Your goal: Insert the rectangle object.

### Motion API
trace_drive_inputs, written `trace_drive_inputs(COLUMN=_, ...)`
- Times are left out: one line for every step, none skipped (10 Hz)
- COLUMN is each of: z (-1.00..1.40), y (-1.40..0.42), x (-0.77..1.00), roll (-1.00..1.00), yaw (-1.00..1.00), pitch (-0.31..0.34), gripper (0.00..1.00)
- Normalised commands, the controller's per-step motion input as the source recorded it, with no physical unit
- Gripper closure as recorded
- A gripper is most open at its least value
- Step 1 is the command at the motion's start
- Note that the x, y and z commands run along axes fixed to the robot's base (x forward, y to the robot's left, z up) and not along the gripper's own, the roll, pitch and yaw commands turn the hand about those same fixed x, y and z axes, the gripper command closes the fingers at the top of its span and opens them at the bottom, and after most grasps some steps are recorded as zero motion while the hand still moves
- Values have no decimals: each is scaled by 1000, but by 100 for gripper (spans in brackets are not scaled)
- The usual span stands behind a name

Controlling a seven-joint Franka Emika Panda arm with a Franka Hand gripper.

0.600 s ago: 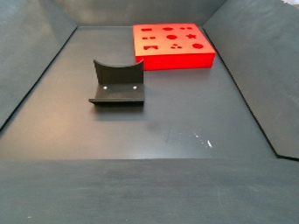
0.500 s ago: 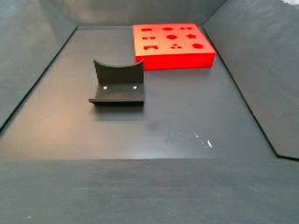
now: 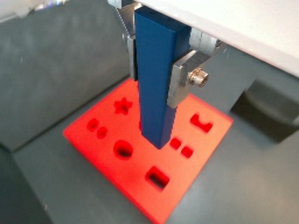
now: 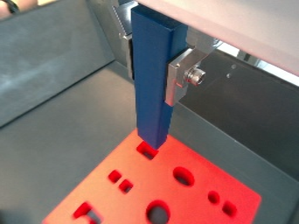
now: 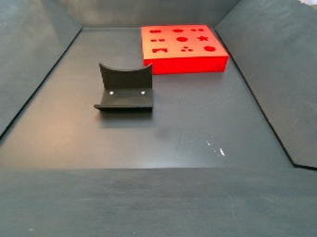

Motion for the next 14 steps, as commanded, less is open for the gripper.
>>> trace_drive_inputs(z=-937, y=-520, x=780, roll=29, yaw=91, pitch=20, gripper=100)
trace_drive_inputs(z=-603, y=-274, x=626, roll=244, yaw=249, pitch=117, gripper=100)
trace_drive_inputs(z=0, y=0, x=-129, roll=7, yaw=157, pitch=0, gripper=100)
trace_drive_inputs(z=-166, y=6, x=11, roll=101, yaw=109, pitch=10, gripper=100)
trace_drive_inputs(z=-420, y=80, x=237, roll=350, yaw=246, pitch=71, gripper=100)
trace_drive_inputs(z=-446, y=9, x=260, roll=353, yaw=400, pitch=34, gripper=100)
trace_drive_inputs(z=-14, y=-80, x=0, roll=0, yaw=0, pitch=0, gripper=100)
trace_drive_inputs(z=0, y=0, x=66, roll=0, yaw=0, pitch=0, gripper=100)
trace_drive_inputs(z=-360, y=0, x=237, roll=131, yaw=0, pitch=47, gripper=100)
trace_drive_inputs(z=-549, y=0, x=0, roll=146, yaw=0, pitch=0, gripper=100)
trace_drive_inputs(z=-223, y=0, x=0, roll=14, yaw=-3, pitch=-19, gripper=100)
trace_drive_inputs(z=-160, y=0, x=0, roll=16, yaw=0, pitch=0, gripper=100)
trace_drive_inputs(z=-520, y=31, x=0, roll=133, yaw=0, pitch=0, gripper=100)
trace_drive_inputs(z=-514, y=0, x=0, roll=143, yaw=-29, pitch=0, gripper=100)
